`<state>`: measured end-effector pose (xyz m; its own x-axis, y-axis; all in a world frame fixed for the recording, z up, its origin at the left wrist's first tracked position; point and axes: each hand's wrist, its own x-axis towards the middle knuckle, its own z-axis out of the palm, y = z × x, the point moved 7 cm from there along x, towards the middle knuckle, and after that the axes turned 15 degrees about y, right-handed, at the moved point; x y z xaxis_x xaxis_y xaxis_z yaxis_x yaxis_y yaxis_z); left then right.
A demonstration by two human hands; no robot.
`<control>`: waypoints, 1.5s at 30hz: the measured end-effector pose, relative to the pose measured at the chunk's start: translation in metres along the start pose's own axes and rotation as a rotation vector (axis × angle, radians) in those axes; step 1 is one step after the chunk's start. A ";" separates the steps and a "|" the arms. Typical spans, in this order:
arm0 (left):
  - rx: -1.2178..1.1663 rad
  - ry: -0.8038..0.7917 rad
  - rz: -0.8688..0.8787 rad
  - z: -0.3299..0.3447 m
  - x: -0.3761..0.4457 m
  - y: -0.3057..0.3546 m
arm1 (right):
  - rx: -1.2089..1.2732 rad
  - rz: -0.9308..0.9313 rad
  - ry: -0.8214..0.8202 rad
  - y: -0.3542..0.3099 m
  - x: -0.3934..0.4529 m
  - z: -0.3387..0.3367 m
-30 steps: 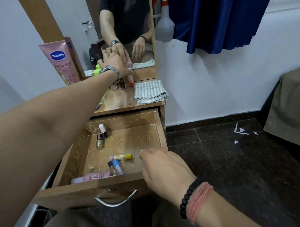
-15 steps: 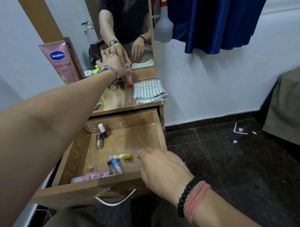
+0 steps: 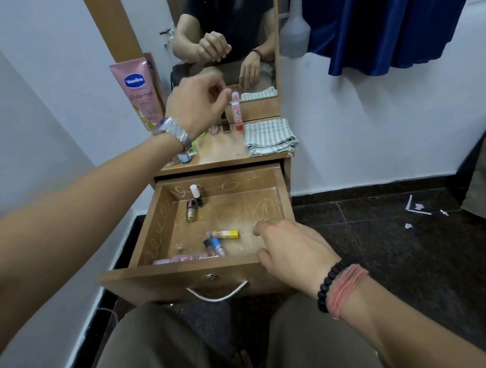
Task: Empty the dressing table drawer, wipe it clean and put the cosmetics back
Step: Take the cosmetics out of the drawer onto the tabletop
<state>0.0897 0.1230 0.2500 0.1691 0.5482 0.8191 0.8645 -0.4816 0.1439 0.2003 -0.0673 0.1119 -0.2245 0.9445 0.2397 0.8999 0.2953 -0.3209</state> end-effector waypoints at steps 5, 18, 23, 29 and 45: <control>0.042 -0.124 0.067 -0.011 -0.074 -0.016 | -0.017 0.017 -0.008 0.002 0.000 0.001; 0.240 -0.511 -0.110 0.049 -0.162 -0.105 | -0.043 0.016 -0.027 0.004 -0.002 0.002; 0.218 -0.525 -0.163 0.052 -0.163 -0.107 | -0.045 0.019 -0.034 0.004 -0.002 0.003; 0.119 -0.505 -0.098 0.036 -0.157 -0.086 | -0.042 0.024 -0.037 0.003 -0.003 0.004; -0.020 -0.263 0.114 -0.018 -0.007 -0.030 | -0.039 0.017 -0.040 0.000 -0.001 0.002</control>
<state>0.0535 0.1212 0.2502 0.3836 0.6468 0.6591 0.8237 -0.5624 0.0726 0.2003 -0.0683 0.1097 -0.2229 0.9547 0.1971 0.9174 0.2738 -0.2887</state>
